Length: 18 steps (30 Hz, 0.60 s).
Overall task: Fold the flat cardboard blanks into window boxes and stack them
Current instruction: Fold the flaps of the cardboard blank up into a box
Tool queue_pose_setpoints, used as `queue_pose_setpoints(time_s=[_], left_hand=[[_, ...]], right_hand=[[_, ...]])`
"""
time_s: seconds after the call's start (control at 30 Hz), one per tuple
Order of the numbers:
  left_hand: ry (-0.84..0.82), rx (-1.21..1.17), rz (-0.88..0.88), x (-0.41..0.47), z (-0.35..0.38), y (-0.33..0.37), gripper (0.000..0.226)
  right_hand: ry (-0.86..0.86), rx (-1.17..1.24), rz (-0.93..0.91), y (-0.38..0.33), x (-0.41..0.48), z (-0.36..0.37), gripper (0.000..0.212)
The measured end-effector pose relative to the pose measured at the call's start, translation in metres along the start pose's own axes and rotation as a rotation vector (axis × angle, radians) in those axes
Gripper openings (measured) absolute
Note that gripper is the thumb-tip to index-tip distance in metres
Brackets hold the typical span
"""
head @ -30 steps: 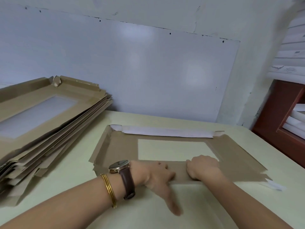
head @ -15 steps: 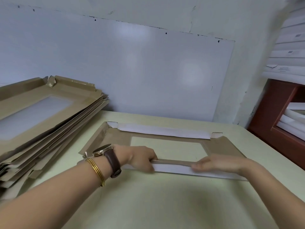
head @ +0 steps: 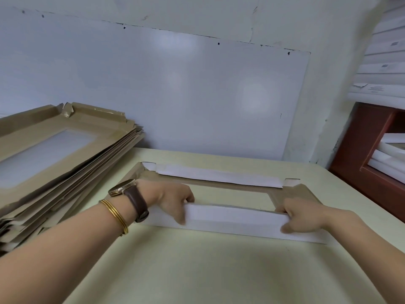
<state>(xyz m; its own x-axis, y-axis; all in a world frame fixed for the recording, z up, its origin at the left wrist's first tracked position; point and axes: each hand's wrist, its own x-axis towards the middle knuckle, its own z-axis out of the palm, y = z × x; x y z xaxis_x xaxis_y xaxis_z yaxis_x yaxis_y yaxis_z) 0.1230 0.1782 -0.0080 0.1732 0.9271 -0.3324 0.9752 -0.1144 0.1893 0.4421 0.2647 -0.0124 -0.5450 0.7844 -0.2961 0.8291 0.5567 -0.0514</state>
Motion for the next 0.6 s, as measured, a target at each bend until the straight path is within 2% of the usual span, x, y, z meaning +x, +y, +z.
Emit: queue_pose_setpoints(time_s=[0.17, 0.3, 0.47, 0.53, 0.6], left_hand=[[0.132, 0.014, -0.013, 0.004, 0.003, -0.015, 0.031], [0.210, 0.012, -0.042, 0.007, 0.008, -0.022, 0.035], [0.269, 0.037, -0.071, 0.014, 0.013, -0.026, 0.037], [0.301, 0.048, -0.093, 0.015, 0.015, -0.027, 0.038], [0.359, 0.104, -0.106, 0.016, 0.021, -0.028, 0.040]], right_hand=[[0.115, 0.071, 0.014, 0.005, 0.004, 0.002, 0.033], [0.244, 0.085, 0.028, 0.007, 0.005, 0.010, 0.024], [0.300, 0.151, 0.042, 0.009, 0.011, 0.021, 0.014], [0.323, 0.160, 0.053, 0.009, 0.012, 0.023, 0.016], [0.341, 0.110, 0.072, 0.012, 0.015, 0.025, 0.029]])
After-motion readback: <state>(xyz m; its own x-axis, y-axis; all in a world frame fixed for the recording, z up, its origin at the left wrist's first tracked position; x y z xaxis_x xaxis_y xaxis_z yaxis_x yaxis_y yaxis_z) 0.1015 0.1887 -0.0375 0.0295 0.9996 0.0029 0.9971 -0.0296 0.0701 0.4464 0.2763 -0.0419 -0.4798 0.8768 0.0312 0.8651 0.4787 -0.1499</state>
